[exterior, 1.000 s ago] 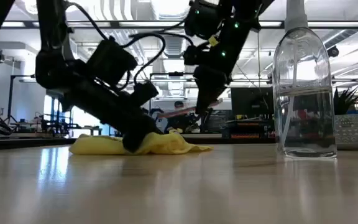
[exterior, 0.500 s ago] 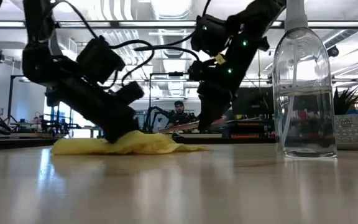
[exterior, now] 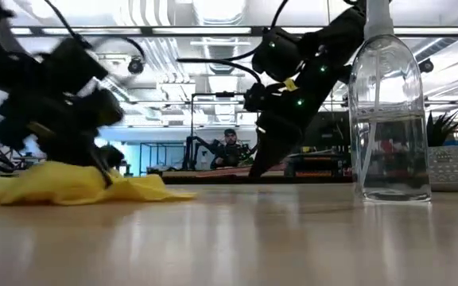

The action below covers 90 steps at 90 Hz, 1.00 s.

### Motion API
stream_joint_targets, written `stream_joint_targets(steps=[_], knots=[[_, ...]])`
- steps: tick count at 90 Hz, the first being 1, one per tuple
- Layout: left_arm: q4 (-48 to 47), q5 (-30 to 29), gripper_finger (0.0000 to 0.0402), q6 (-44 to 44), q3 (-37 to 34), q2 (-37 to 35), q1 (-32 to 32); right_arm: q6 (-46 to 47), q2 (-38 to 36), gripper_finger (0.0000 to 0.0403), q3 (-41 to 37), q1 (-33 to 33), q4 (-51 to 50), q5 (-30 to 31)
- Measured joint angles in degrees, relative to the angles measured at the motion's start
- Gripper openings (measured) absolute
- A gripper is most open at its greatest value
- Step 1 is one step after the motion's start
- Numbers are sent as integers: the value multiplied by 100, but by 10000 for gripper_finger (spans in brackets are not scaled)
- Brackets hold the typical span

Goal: Apply microfiber cloth
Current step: Wipe the front of the pink cellphone with a microfiber cloth

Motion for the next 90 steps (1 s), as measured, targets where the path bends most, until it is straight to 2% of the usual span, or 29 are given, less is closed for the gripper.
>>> stream_joint_targets(steps=[11, 21, 35, 48, 59, 64, 70, 90], knots=[[-50, -326, 1, 574, 17, -1048, 15, -148, 315, 338, 95, 23, 367, -197], [161, -708, 1, 1109, 77, -1595, 14, -302, 658, 340, 365, 66, 438, -294], [505, -957, 1, 1562, 104, -1624, 65, -488, 1040, 340, 756, 117, 408, -386], [934, -1255, 0, 1501, 100, -1031, 109, -540, 1232, 333, 1003, 122, 419, -502], [1549, -1909, 0, 1397, 102, -182, 120, -545, 1270, 334, 1063, 136, 437, -491], [2060, -1972, 0, 1372, 120, 267, 177, -538, 1270, 337, 1064, 136, 454, -486], [2354, -1984, 0, 1357, 285, 790, 231, -525, 1274, 336, 1064, 136, 469, -484], [2187, -1962, 0, 1528, 1406, 2447, 342, -528, 1274, 330, 1056, 136, 478, -495]])
